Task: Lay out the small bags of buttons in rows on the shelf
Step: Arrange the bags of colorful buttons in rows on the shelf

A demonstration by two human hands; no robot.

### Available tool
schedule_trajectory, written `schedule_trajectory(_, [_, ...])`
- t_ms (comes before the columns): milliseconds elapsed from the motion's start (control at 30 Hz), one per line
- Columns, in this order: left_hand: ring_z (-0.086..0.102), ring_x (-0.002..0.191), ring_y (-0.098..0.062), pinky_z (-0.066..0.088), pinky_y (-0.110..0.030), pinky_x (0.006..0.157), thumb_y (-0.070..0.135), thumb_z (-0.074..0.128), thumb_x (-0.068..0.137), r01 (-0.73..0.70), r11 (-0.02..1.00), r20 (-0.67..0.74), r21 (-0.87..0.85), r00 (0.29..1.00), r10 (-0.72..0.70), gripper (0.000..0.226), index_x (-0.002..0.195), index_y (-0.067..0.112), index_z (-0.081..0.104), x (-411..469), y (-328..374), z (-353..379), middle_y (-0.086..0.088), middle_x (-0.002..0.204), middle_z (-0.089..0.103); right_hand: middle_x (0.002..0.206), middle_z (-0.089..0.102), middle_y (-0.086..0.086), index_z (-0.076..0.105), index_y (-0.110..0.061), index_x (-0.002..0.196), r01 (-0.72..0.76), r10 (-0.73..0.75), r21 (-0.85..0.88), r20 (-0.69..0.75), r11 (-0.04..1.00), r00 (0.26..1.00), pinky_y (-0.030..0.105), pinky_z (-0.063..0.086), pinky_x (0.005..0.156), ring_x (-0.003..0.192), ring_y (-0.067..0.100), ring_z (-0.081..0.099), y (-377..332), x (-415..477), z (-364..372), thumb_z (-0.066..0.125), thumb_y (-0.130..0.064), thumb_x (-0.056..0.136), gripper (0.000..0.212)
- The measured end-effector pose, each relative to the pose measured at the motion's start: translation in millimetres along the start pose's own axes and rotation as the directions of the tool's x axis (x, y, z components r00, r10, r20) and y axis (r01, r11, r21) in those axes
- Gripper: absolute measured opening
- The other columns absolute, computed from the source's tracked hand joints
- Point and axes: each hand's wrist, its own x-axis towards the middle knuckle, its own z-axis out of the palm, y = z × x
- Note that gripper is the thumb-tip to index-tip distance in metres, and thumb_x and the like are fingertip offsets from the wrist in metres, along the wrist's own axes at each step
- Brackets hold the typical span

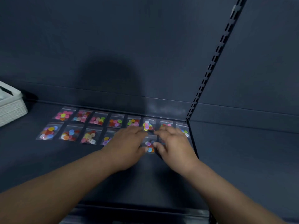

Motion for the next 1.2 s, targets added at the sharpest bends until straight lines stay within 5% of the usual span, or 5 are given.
schedule_trajectory(267, [0.019,0.143,-0.021,0.014,-0.034,0.118,0.052,0.042,0.093,0.157,0.976,-0.082,0.151,0.986,-0.146,0.066,0.148,0.02,0.024,-34,-52,-41,-0.003,0.156,0.022,0.133,0.052,0.008,0.058,-0.016,0.125,0.153,-0.152,-0.032,0.027,0.988,0.988,0.042,0.04,0.103,0.12,0.033,0.048,-53,35,3,0.063,-0.028,0.078,0.049])
schedule_trajectory(533, [0.047,0.128,-0.035,0.035,-0.046,0.106,0.06,0.029,0.077,0.339,0.909,-0.214,0.242,0.933,-0.291,0.077,0.132,0.011,0.053,-106,-129,-103,-0.016,0.139,0.05,0.15,0.033,0.002,0.041,-0.022,0.141,0.374,-0.364,-0.104,0.103,0.922,0.926,0.032,0.019,0.113,0.138,0.023,0.028,-152,86,16,0.055,-0.036,0.089,0.055])
schedule_trajectory(700, [0.039,0.134,-0.03,0.029,-0.042,0.109,0.065,0.022,0.074,0.449,0.859,-0.275,0.245,0.882,-0.382,0.085,0.139,0.015,0.045,-161,-194,-143,-0.012,0.146,0.042,0.145,0.041,0.007,0.048,-0.017,0.137,0.454,-0.449,-0.088,0.073,0.887,0.891,0.037,0.026,0.111,0.134,0.027,0.036,-234,116,40,0.056,-0.038,0.087,0.054])
schedule_trajectory(867, [0.022,0.142,-0.02,0.016,-0.033,0.114,0.055,0.037,0.093,0.531,0.818,-0.266,0.22,0.84,-0.473,0.063,0.147,0.023,0.027,-218,-279,-176,-0.002,0.155,0.025,0.148,0.035,0.0,0.042,-0.022,0.14,0.498,-0.493,-0.039,0.096,0.866,0.865,0.032,0.021,0.112,0.136,0.02,0.028,-327,143,70,0.054,-0.041,0.091,0.054])
schedule_trajectory(1200, [0.041,0.128,-0.02,0.033,-0.034,0.106,0.049,0.048,0.091,0.537,0.834,-0.181,0.126,0.839,-0.513,0.06,0.143,0.02,0.035,-273,-405,-191,-0.001,0.141,0.044,0.138,0.044,-0.004,0.046,-0.024,0.136,0.385,-0.386,0.044,0.195,0.922,0.902,0.024,0.031,0.103,0.126,0.016,0.04,-447,203,129,0.058,-0.039,0.089,0.05])
